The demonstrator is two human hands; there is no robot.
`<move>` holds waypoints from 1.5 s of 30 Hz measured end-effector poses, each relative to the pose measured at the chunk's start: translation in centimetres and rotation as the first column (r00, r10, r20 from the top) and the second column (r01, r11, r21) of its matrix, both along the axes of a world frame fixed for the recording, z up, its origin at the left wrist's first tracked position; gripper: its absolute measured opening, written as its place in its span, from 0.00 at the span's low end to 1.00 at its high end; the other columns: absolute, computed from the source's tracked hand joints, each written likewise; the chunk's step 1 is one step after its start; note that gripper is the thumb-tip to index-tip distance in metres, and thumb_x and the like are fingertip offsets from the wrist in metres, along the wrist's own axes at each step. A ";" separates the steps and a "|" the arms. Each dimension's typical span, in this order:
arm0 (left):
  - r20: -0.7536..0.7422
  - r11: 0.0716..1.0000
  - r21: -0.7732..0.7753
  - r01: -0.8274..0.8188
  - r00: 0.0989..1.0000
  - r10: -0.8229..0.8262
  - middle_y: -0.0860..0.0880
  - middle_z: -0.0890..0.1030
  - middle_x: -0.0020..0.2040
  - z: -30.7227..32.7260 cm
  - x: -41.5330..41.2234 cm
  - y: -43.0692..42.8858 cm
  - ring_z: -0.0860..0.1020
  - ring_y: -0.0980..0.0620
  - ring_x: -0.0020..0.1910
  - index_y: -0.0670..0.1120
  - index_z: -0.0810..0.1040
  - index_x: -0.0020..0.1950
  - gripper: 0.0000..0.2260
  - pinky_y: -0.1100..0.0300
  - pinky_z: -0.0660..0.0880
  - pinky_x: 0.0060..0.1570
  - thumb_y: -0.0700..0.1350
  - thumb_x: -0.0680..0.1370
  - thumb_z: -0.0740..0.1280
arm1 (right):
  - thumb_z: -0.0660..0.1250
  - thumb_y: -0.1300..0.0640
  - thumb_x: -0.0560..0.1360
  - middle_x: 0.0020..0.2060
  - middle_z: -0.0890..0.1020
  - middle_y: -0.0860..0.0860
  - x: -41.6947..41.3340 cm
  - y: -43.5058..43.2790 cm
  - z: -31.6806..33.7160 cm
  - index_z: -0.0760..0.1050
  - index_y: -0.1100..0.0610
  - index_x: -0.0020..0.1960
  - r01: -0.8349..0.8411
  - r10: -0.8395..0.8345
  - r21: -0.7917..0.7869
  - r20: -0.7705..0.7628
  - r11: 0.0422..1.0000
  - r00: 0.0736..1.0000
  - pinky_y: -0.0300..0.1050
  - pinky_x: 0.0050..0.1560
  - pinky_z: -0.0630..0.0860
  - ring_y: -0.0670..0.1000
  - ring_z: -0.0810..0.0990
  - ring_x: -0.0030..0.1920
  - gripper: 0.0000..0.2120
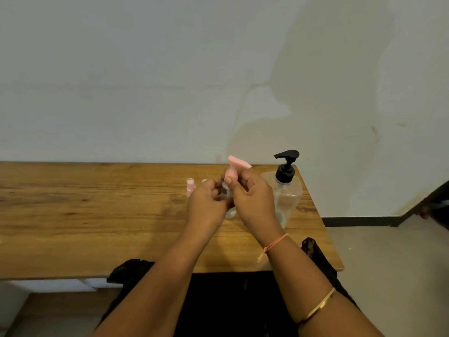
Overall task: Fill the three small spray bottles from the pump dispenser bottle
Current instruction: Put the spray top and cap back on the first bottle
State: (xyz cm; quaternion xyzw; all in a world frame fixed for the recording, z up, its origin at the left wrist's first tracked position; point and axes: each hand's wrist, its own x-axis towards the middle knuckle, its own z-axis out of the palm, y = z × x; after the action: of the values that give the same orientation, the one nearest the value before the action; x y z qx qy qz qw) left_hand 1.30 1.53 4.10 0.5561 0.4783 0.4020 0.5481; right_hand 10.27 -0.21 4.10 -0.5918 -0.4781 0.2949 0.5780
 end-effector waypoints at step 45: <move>0.123 0.935 -0.125 0.331 0.941 -0.316 0.51 0.85 0.44 -0.5 -2.1 0.8 0.83 0.57 0.43 0.47 0.80 0.51 0.09 0.65 0.78 0.38 0.36 0.73 0.70 | 0.59 0.66 0.78 0.41 0.82 0.49 1.2 -0.5 0.9 0.75 0.58 0.52 -0.250 0.238 -0.014 -0.260 0.968 0.936 0.38 0.46 0.79 0.44 0.80 0.44 0.08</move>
State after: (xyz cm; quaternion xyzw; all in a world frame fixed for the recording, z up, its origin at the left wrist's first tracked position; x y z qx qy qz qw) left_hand -0.80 2.36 3.55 0.5653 0.3794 0.2984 0.6689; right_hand 11.45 -0.69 4.96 -0.4982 -0.4620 0.4497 0.5798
